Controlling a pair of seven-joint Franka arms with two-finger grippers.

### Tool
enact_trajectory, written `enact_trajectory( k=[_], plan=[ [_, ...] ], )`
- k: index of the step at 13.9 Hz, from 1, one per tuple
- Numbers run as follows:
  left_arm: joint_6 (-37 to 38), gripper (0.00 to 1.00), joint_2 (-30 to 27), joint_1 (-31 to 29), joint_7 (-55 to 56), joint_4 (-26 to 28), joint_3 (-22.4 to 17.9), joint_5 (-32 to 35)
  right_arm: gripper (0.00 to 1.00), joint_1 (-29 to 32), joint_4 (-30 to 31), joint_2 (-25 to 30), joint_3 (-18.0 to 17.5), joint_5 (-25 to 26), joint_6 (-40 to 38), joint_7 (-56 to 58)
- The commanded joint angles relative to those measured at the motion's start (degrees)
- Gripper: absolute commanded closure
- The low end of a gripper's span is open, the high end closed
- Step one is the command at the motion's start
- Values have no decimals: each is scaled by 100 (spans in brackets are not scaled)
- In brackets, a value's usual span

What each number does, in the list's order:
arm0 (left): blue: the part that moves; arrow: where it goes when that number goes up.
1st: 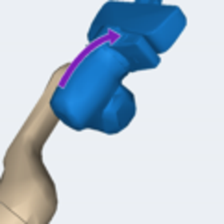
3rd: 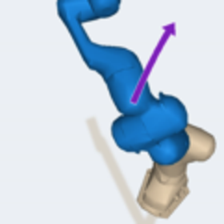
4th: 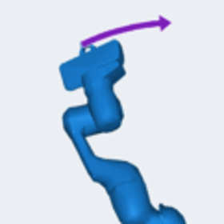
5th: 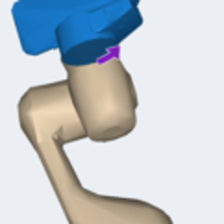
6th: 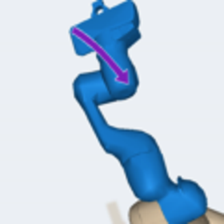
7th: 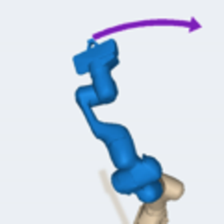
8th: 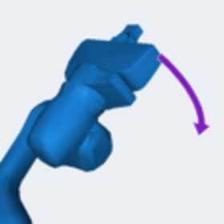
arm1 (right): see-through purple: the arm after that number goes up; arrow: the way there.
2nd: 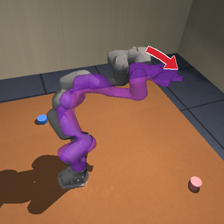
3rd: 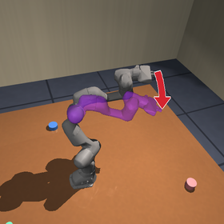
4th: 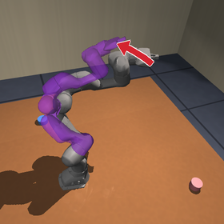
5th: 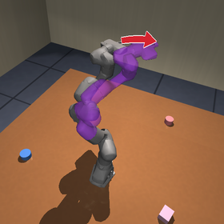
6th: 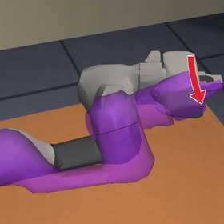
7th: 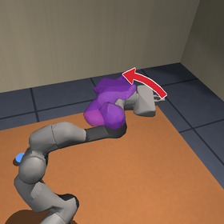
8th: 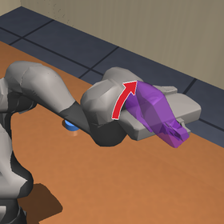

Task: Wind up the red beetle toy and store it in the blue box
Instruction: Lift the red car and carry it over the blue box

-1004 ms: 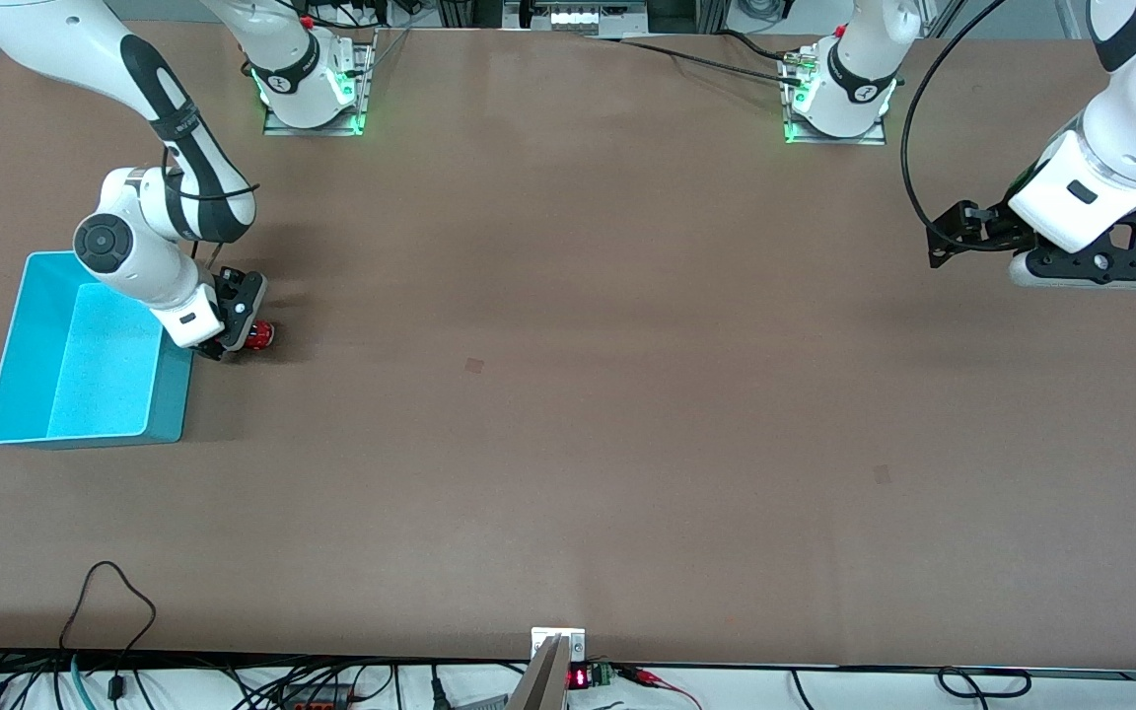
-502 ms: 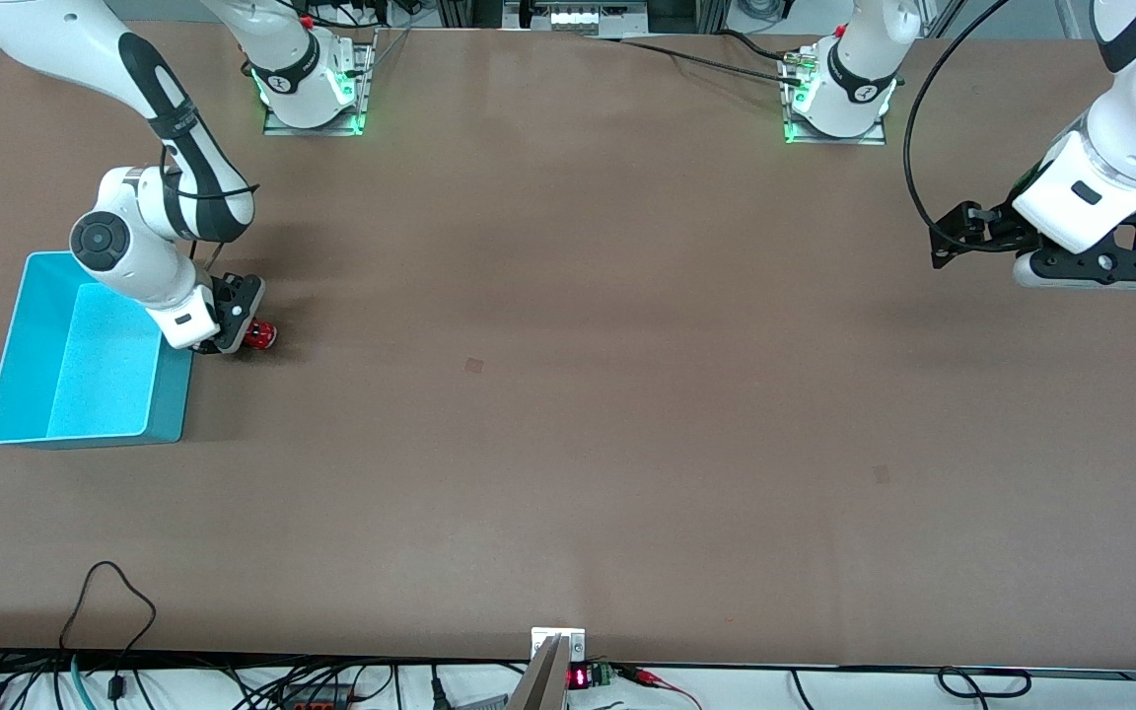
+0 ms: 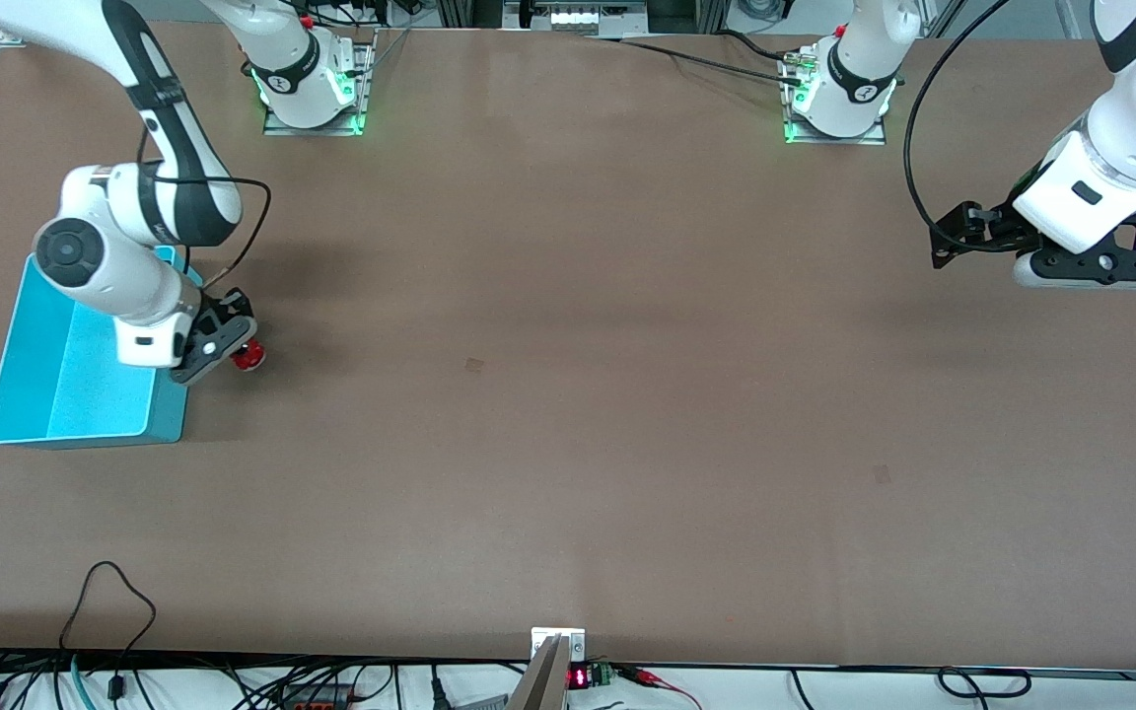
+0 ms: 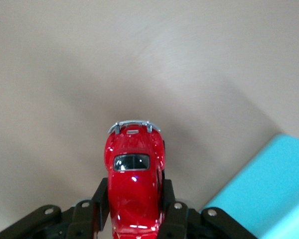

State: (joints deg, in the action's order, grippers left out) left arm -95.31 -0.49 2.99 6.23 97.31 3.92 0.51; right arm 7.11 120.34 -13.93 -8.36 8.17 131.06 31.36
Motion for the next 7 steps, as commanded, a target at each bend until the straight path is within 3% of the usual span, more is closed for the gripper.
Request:
enact_trajectory(
  k=[1, 2, 7],
  plan=[
    [100, 0, -39, -27, -157, -55, -14, -51, 100, 167, -326, 293, 193, -87, -422, -779],
    [100, 0, -39, -27, -157, -55, -14, -51, 100, 167, -484, 312, 525, -148, -562, -798],
    [100, 0, -39, -27, -148, -55, -14, -51, 99, 264, -626, -21, 1511, -368, -687, -1053]
  ],
)
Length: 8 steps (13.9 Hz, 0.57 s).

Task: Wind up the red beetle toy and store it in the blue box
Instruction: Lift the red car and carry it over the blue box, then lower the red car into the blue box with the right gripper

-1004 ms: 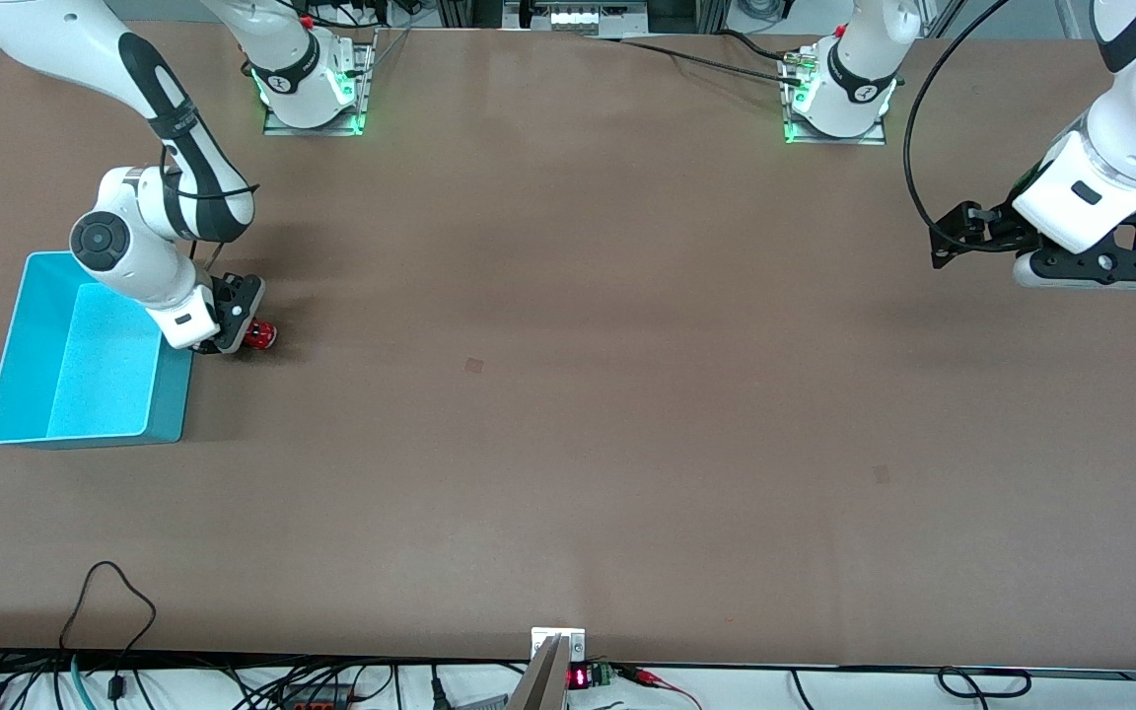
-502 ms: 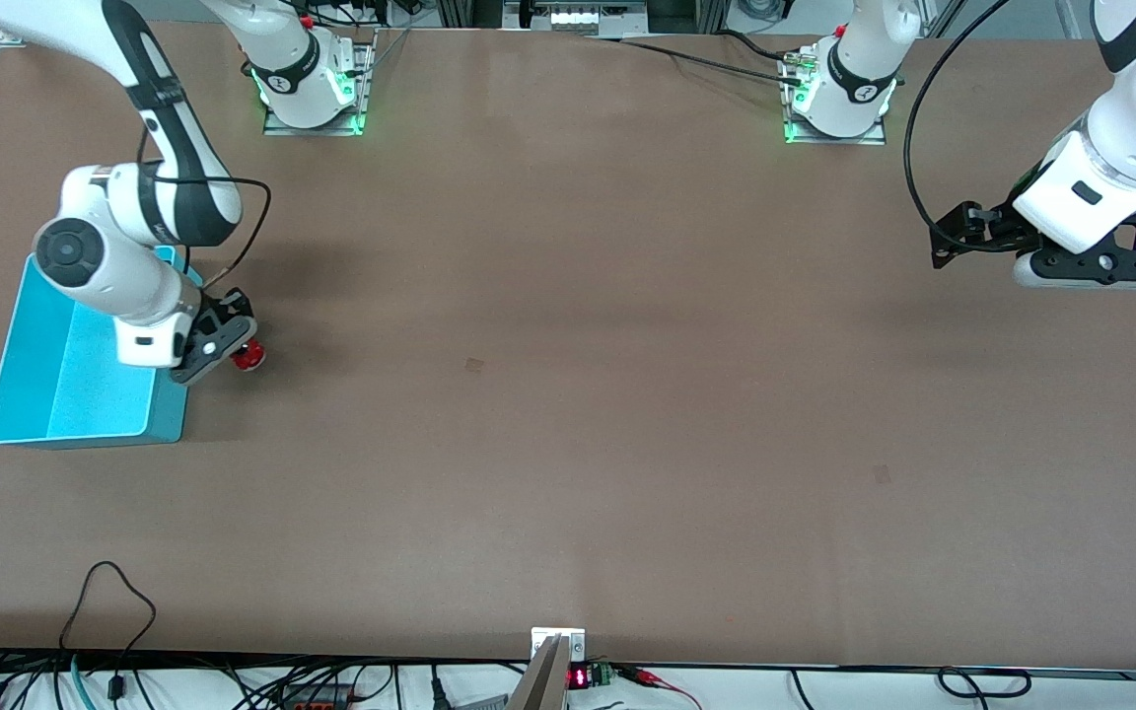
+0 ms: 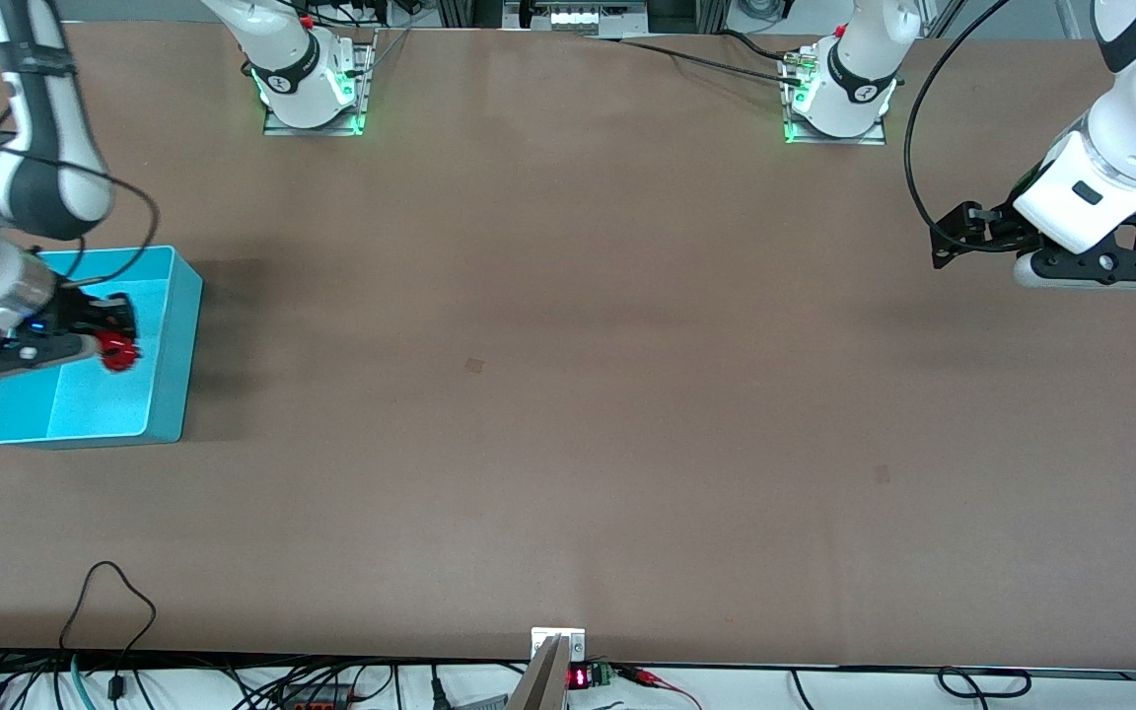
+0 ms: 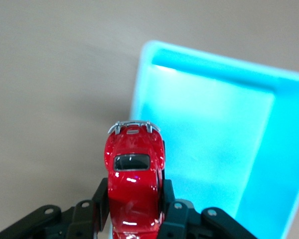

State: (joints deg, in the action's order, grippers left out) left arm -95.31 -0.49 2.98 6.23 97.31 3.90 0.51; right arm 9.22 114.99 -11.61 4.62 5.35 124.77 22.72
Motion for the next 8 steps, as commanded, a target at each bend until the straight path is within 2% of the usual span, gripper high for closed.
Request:
enact_trajectory(
  k=[1, 5, 8],
  plan=[
    [100, 0, -39, -26, -148, -54, -12, -51, 99, 123, -74, -384, 319, -104, -6, -163],
    [100, 0, -39, -26, -148, -54, -12, -51, 96, 431, -47, -859, 346, -87, 117, -223],
    [109, 0, -39, -35, -157, -54, -20, -51, 95, 598, -38, -1351, 443, -78, 546, -189]
  ],
)
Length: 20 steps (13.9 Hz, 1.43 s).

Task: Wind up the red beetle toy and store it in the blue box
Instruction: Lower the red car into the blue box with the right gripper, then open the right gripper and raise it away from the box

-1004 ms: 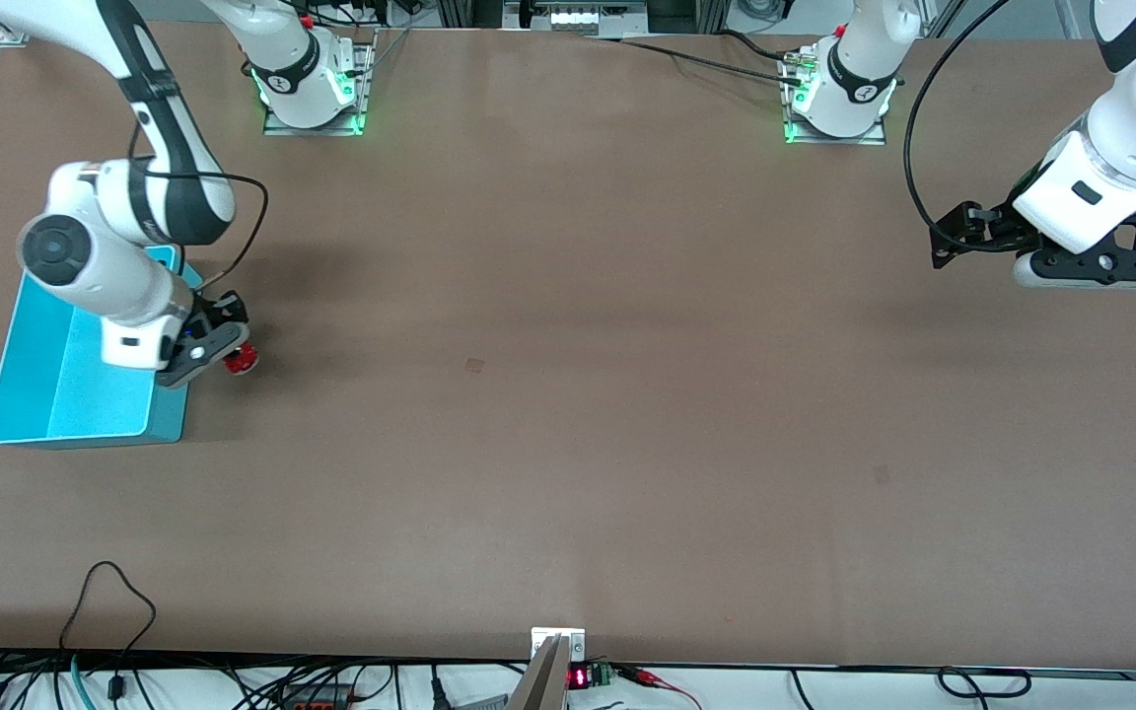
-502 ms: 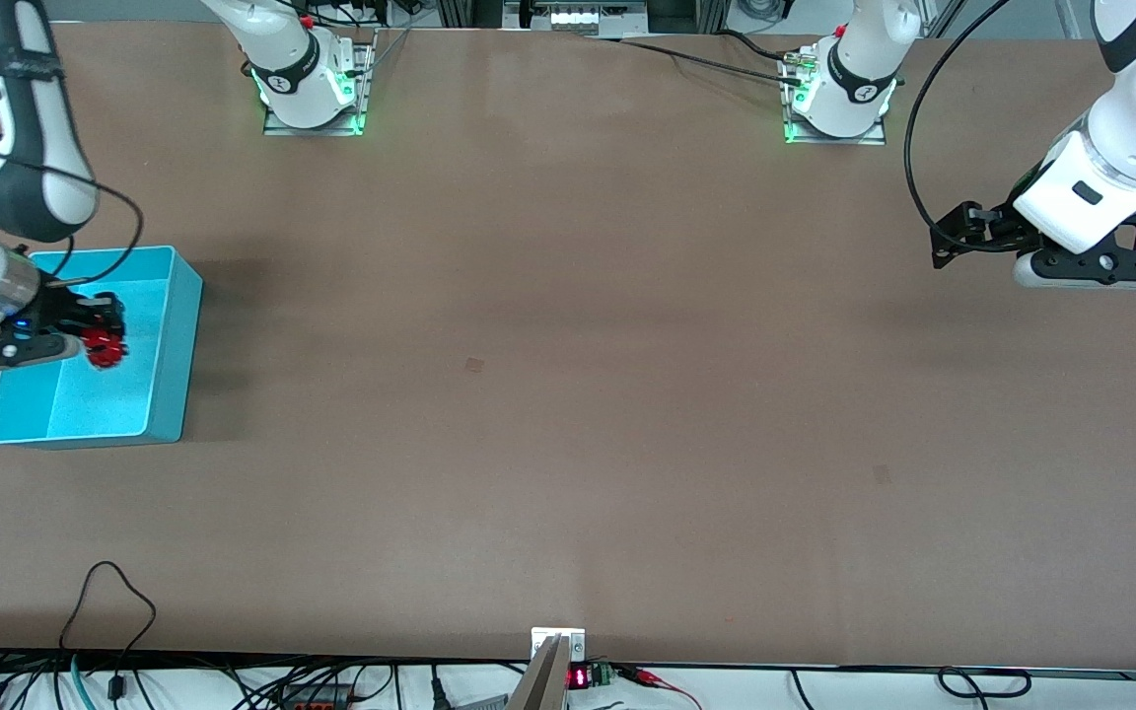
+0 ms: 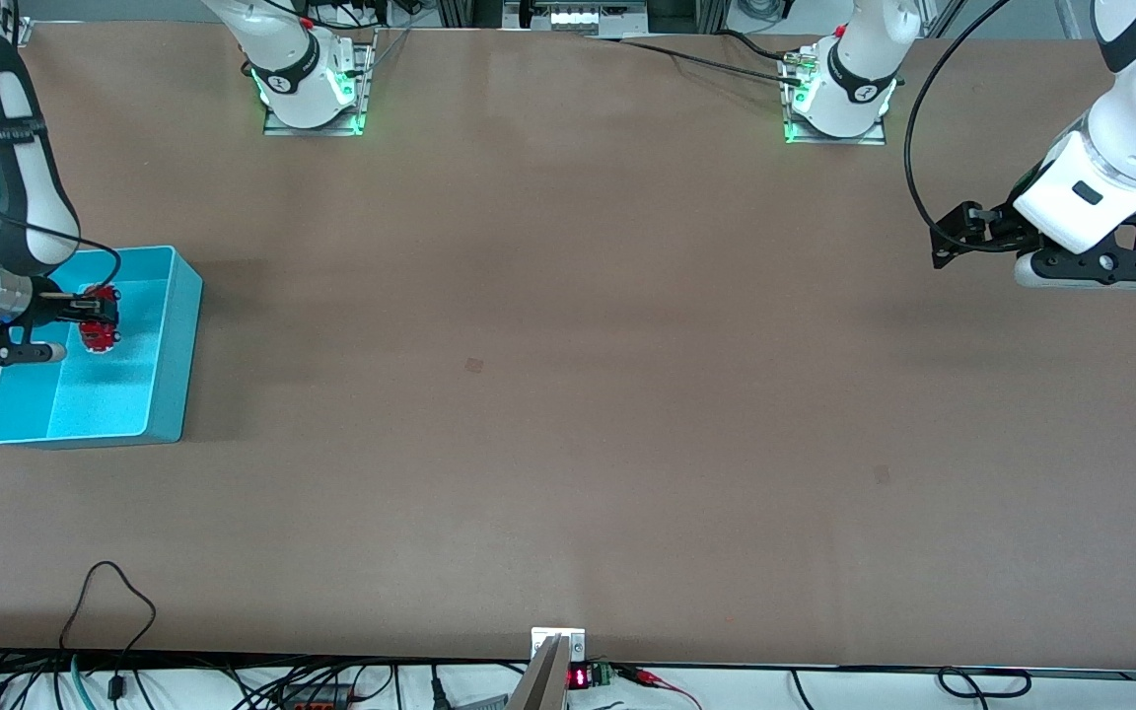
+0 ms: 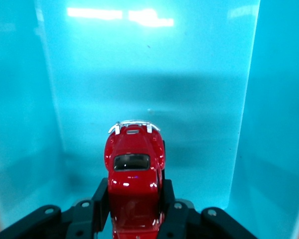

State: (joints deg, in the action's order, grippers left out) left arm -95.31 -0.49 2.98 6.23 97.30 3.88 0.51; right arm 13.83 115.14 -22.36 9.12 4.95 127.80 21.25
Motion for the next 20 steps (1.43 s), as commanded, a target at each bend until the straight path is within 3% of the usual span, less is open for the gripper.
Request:
enact_trajectory(
  k=[1, 4, 5, 7, 9, 14, 20],
  plan=[
    [109, 0, -39, -34, -157, -53, -19, -51, 93, 181, -27, -400, -7, -38, 368, -16],
    [153, 0, -39, -34, -157, -53, -19, -51, 80, 295, 18, -682, -7, -38, 623, 2],
    [153, 0, -39, -34, -148, -53, -19, -59, 65, 295, 18, -682, -7, -30, 624, 2],
    [153, 0, -39, -34, -148, -53, -19, -59, 0, 278, 9, -630, -15, -47, 580, -68],
    [153, 0, -39, -34, -157, -53, -19, -59, 0, 225, -9, -280, -59, -38, 397, -34],
    [153, 0, -39, -25, -148, -53, -19, -59, 0, 32, -789, 1012, -717, 23, -1430, -42],
    [153, 0, -39, -34, -148, -53, -19, -59, 0, -530, -2292, 1541, -1105, -65, -3443, -805]
  ],
)
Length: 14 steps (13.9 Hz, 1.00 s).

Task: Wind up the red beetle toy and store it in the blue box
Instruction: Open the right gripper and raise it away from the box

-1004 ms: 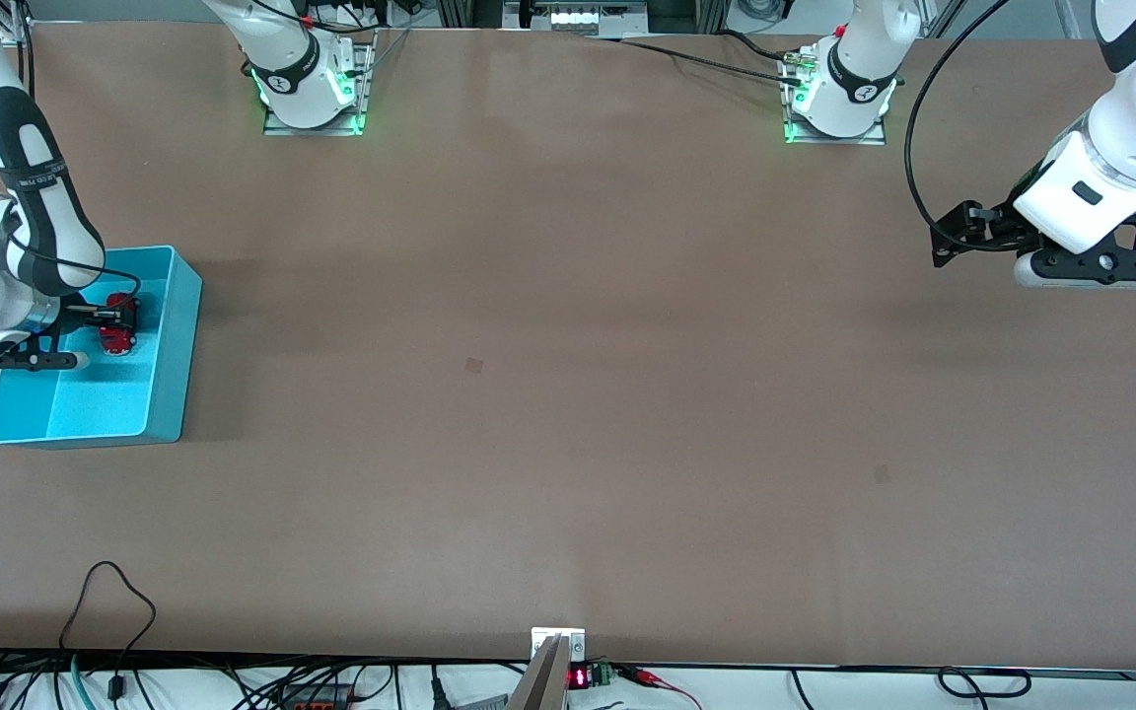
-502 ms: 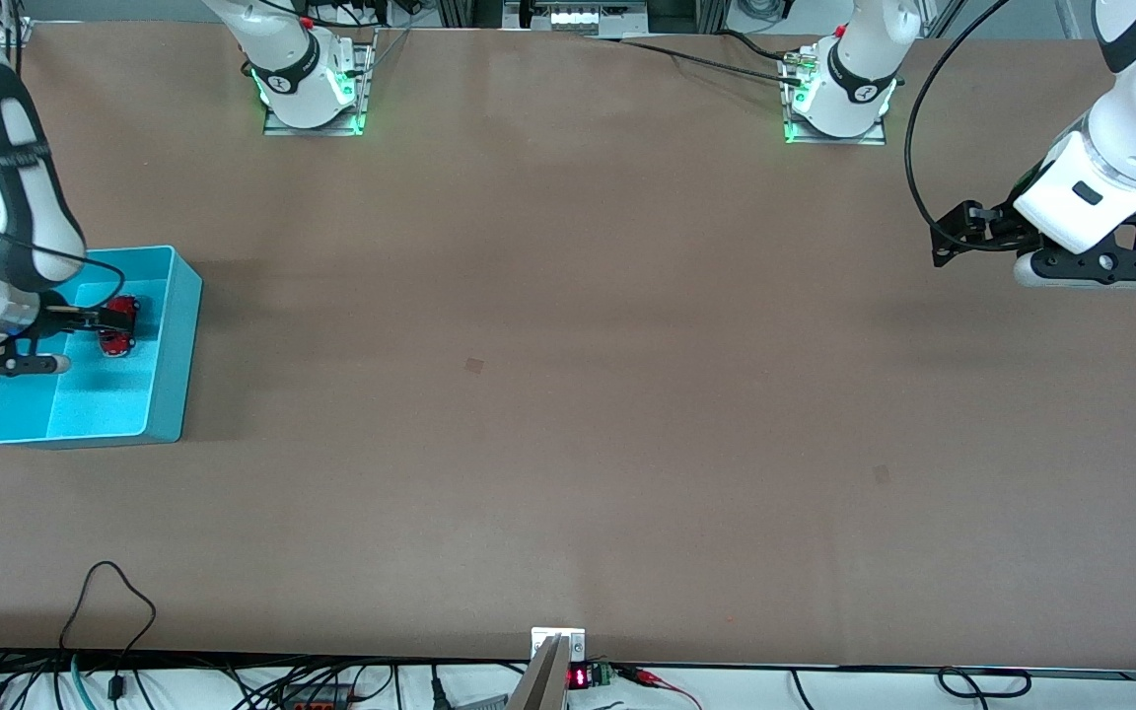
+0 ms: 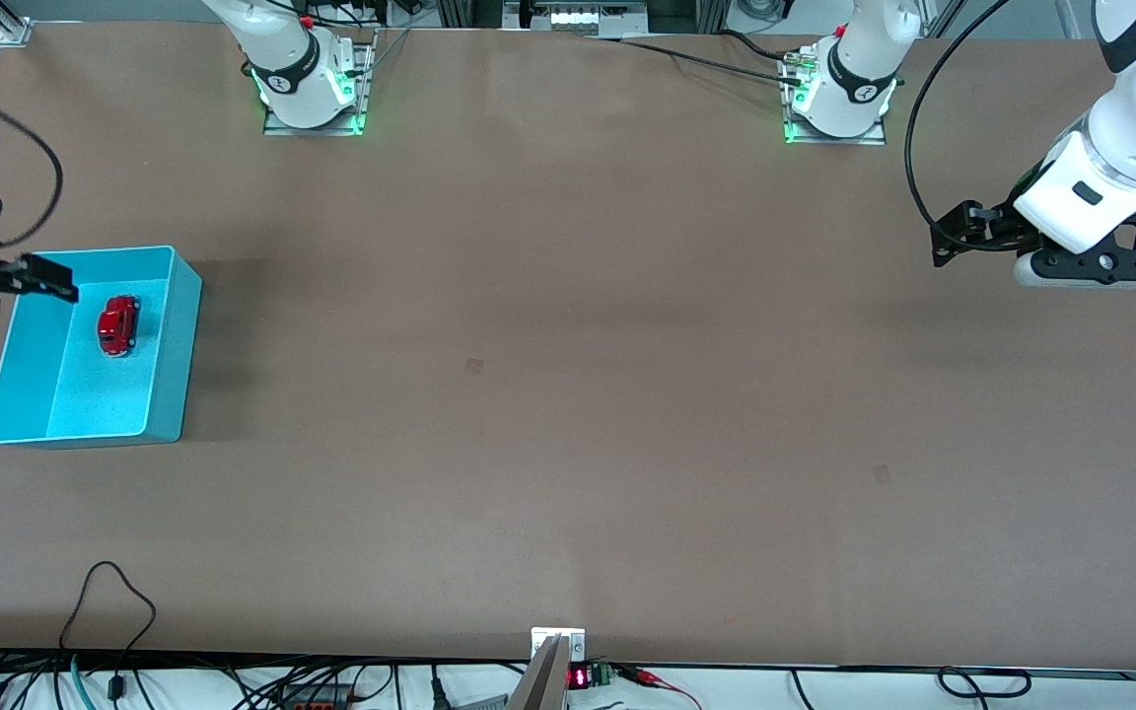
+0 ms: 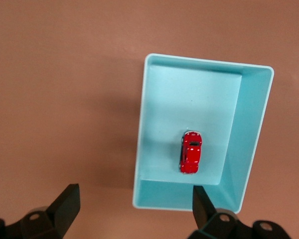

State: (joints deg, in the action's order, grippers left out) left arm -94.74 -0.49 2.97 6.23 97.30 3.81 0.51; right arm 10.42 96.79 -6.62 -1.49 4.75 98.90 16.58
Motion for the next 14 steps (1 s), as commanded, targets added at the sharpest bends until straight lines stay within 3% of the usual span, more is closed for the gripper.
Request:
enact_trajectory(
  k=[1, 5, 14],
  plan=[
    [96, 0, -39, -33, -148, -53, -12, -59, 0, -303, -607, 45, -97, -44, -826, -357],
    [96, 0, -39, -24, -148, -53, -3, -59, 0, -471, -802, 187, -97, -465, -1136, -410],
    [96, 0, -39, -24, -148, -53, -12, -59, 0, -471, -750, 178, -80, -387, -1101, -401]
  ],
)
